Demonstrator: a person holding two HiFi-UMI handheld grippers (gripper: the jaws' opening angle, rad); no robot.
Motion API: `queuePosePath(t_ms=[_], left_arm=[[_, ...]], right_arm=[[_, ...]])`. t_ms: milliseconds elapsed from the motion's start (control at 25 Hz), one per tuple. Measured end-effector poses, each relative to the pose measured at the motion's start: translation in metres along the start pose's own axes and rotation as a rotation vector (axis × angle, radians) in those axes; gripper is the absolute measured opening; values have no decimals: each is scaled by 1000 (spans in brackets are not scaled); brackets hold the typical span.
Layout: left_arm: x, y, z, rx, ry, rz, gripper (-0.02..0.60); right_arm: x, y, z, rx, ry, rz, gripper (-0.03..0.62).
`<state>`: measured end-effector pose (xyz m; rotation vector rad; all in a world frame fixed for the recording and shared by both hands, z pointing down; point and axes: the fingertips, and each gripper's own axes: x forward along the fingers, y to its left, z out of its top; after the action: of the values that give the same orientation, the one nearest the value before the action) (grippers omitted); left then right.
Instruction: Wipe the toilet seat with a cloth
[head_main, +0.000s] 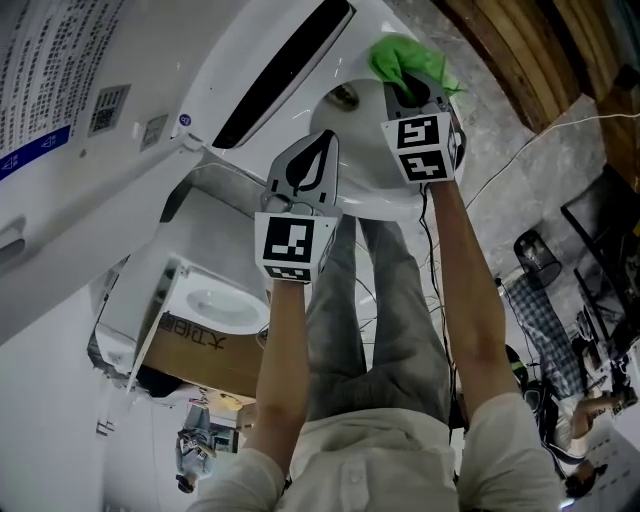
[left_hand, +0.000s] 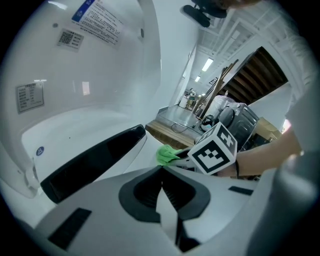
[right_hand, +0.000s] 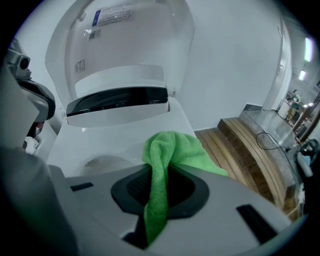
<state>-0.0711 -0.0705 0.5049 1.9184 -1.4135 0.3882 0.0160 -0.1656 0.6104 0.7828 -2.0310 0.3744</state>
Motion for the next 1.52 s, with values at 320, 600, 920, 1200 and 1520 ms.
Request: queuePosePath(t_ms=[320, 600, 920, 1200, 1520], left_arm=[[-16, 15, -5, -20, -10, 26, 12], [-32, 26, -11, -34, -15, 48, 12], [-47, 35, -18, -43, -23, 63, 12], [-61, 40, -24, -51, -31, 83, 12], [-79, 48, -37, -70, -36, 115, 12]], right_arm=[[11, 14, 24, -34, -7, 28, 51], [18, 28, 34, -53, -18, 40, 49], [21, 56, 38, -95, -11, 83, 49], [20, 84, 37, -135, -6, 124, 49], [19, 120, 31, -200, 10, 178, 49]])
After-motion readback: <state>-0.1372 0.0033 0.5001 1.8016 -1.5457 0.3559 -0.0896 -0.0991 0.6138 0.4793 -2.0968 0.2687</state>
